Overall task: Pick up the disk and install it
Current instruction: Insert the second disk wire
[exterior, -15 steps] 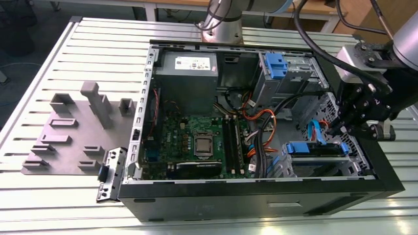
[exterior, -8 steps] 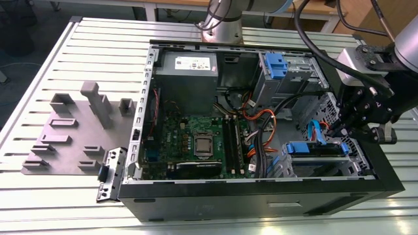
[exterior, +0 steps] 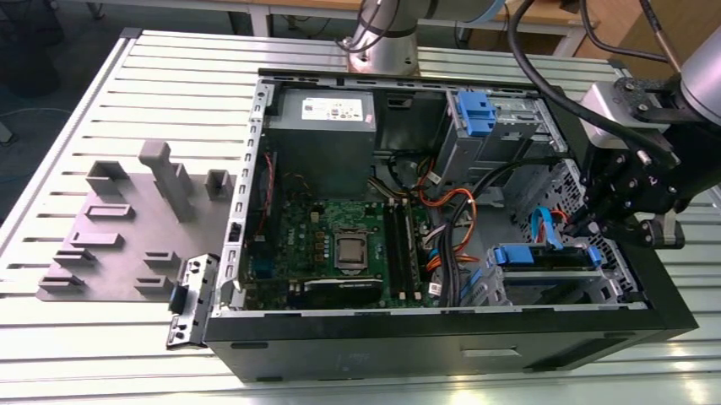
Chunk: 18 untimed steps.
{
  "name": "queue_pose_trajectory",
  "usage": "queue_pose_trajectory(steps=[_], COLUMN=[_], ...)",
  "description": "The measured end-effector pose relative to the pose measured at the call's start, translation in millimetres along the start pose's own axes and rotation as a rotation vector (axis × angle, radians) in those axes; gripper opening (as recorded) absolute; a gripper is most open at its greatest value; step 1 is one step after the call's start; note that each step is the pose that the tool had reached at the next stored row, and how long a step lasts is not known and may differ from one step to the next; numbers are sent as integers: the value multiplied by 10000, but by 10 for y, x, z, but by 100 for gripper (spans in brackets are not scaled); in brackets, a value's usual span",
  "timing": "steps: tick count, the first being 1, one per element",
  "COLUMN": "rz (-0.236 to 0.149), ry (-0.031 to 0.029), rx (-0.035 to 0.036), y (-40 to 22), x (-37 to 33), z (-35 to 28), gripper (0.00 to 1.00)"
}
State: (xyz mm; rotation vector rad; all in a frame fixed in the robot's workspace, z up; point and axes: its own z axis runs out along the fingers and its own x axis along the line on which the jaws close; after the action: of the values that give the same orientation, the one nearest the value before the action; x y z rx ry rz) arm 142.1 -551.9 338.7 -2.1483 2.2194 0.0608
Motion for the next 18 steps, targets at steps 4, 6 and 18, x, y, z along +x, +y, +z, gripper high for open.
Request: queue_pose_trajectory(steps=[4, 6, 18], rz=[-1, 1, 2], ry=[-6, -39, -463], rx=[0, 5, 25], y=[-1, 7, 31], x=[36, 56, 215], z=[-2, -3, -14], gripper=[17, 17, 17])
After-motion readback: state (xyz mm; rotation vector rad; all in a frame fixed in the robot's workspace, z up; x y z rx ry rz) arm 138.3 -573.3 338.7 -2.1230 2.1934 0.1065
